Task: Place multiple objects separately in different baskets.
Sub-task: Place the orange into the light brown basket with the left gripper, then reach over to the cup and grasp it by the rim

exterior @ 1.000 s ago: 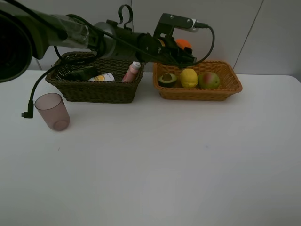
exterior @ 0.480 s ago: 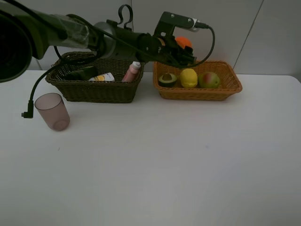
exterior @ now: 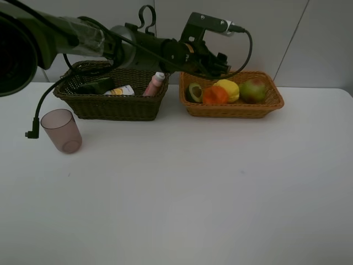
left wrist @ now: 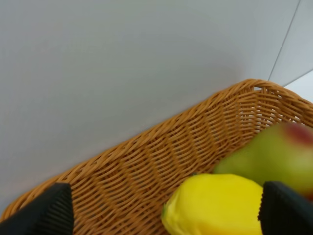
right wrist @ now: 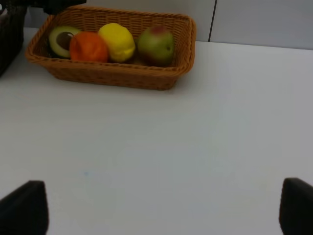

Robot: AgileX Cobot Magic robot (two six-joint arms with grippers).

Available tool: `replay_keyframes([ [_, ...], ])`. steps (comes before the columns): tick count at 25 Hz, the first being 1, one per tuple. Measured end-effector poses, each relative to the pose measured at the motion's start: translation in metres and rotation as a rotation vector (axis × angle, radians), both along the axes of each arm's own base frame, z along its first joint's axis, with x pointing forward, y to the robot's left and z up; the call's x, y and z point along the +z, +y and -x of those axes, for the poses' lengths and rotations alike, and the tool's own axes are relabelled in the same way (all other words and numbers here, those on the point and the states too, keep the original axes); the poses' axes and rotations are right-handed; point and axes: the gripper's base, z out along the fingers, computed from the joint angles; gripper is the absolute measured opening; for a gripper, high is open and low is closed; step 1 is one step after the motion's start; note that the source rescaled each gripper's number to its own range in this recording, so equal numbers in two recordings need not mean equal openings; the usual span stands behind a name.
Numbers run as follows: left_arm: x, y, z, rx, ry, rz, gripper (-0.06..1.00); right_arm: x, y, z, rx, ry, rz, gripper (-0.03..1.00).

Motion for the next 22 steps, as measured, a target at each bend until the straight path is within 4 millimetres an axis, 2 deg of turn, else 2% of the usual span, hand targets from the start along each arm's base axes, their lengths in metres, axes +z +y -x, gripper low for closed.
replay_keyframes([
  [22, -0.004, 0.0003, 0.0021, 0.01, 0.068, 0.011, 1.0, 0.0, 0.0, 0.0, 0.0, 0.0, 0.0, 1.0],
])
